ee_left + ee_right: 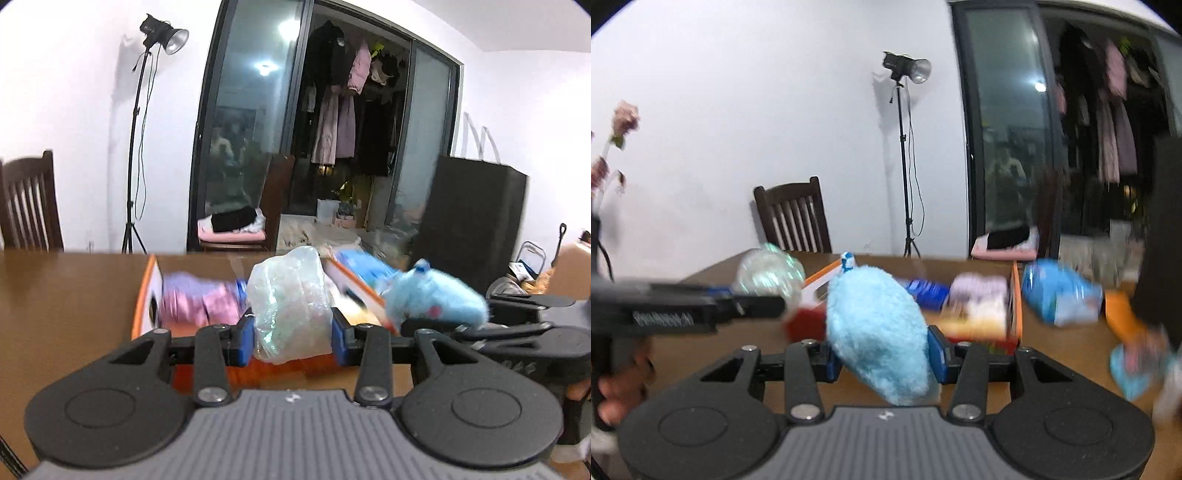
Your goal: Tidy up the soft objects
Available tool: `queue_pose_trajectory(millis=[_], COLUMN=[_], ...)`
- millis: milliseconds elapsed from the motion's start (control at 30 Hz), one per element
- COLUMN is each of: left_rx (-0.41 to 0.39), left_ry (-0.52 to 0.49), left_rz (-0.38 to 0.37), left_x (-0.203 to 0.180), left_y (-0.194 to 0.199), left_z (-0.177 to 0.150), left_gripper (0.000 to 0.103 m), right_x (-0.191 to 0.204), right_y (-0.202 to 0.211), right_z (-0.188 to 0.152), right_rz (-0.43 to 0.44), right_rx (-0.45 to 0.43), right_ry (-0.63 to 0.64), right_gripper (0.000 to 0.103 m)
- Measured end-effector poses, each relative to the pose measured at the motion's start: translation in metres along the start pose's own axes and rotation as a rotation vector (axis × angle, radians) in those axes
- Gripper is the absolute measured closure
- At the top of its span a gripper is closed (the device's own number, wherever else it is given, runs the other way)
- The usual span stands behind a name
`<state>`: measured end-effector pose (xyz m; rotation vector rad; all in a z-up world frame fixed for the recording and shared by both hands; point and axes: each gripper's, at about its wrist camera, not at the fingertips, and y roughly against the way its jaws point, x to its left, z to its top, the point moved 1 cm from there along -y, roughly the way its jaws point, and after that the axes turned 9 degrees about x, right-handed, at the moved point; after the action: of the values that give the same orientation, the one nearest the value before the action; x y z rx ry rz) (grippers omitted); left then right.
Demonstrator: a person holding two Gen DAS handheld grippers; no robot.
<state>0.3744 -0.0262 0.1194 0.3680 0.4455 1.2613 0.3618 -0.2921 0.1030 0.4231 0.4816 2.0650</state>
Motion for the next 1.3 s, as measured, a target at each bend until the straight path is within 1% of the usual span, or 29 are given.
queue_pose_trajectory(millis=[133,233,300,367,433,467,500,533,567,633,733,833,867,900,933,1067,1167,1267,1300], left_rx=[0.063,0.112,0.140,0.183,0.241,0.264,0.278,0.292,0.304,0.339,0.413,0.421,0.419,0.414,0.407,0.364,0.320,0.256,0.221], left_ry=[0.016,0.010,0.006,0.033,0.069,0.071,0.068,0.059,0.052,0.055,0.059,0.040,0.039,0.043,0.047,0.017,-0.007,-0.022,-0.023], left_rz=[-0.010,0.001,0.005,0.009,0.002,-0.004,-0.002,0.000,0.001,0.014,0.005,0.027,0.027,0.017,0.014,0.036,0.051,0.064,0.074], left_x=[0.017,0.021,0.023,0.028,0.035,0.039,0.041,0.041,0.041,0.041,0.040,0.036,0.035,0.035,0.034,0.025,0.019,0.015,0.015], left_y=[-0.062,-0.107,-0.135,-0.159,-0.182,-0.190,-0.196,-0.201,-0.205,-0.214,-0.229,-0.227,-0.223,-0.219,-0.213,-0.180,-0.146,-0.105,-0.090], left_z=[0.042,0.056,0.062,0.064,0.062,0.058,0.056,0.053,0.050,0.044,0.036,0.036,0.038,0.040,0.042,0.054,0.064,0.072,0.072], left_gripper=[0.063,0.063,0.062,0.061,0.061,0.061,0.060,0.060,0.060,0.060,0.054,0.047,0.037,0.028,0.025,0.023,0.021,0.016,0.015], right_x=[-0.014,-0.018,-0.019,-0.022,-0.027,-0.032,-0.035,-0.040,-0.043,-0.050,-0.062,-0.070,-0.074,-0.079,-0.083,-0.087,-0.084,-0.076,-0.072], right_y=[-0.078,-0.137,-0.171,-0.202,-0.226,-0.233,-0.235,-0.234,-0.231,-0.224,-0.206,-0.180,-0.173,-0.167,-0.159,-0.130,-0.108,-0.081,-0.073], right_z=[0.045,0.060,0.065,0.068,0.067,0.066,0.065,0.063,0.062,0.062,0.061,0.067,0.070,0.073,0.077,0.089,0.099,0.105,0.106], right_rz=[-0.076,-0.144,-0.165,-0.164,-0.121,-0.084,-0.054,-0.024,-0.006,0.007,0.006,-0.022,-0.034,-0.040,-0.043,-0.075,-0.092,-0.111,-0.113], right_rx=[0.065,0.124,0.168,0.220,0.302,0.341,0.359,0.365,0.360,0.356,0.343,0.302,0.286,0.271,0.258,0.220,0.186,0.148,0.138], right_ry=[0.105,0.195,0.244,0.264,0.241,0.209,0.176,0.146,0.125,0.091,0.056,0.026,0.009,-0.008,-0.025,-0.038,-0.041,-0.035,-0.036], right_gripper=[0.058,0.058,0.058,0.056,0.053,0.049,0.039,0.034,0.032,0.031,0.031,0.030,0.030,0.030,0.030,0.029,0.026,0.025,0.024])
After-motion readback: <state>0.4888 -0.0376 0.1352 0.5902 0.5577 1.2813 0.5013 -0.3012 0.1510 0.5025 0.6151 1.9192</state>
